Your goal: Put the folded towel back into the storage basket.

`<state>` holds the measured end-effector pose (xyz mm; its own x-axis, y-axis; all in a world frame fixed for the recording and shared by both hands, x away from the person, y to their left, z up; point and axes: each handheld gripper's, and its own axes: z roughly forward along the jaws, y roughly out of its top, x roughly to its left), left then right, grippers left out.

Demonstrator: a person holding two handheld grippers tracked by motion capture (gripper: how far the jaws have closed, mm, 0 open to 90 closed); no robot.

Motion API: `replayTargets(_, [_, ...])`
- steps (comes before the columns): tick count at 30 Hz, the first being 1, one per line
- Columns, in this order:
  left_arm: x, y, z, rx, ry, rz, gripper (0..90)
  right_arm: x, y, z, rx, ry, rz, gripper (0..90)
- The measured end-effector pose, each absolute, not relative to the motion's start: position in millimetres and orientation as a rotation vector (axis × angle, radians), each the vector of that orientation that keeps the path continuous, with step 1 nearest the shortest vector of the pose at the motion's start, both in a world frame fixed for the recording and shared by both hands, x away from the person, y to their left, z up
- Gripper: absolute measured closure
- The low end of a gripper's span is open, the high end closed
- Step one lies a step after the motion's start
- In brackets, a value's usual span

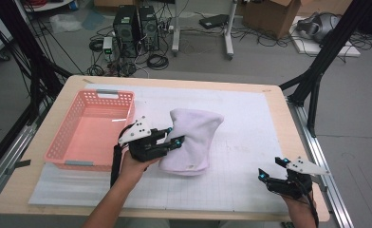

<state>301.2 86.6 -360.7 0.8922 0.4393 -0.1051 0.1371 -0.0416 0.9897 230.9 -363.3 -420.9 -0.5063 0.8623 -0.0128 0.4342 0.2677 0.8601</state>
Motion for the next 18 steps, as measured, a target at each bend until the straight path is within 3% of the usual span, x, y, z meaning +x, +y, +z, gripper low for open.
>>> replayTargets(18, [296, 120, -332, 1.552, 0.434, 0.319, 70.9, 232, -362, -421, 1.172, 2.06, 1.161, 20.4])
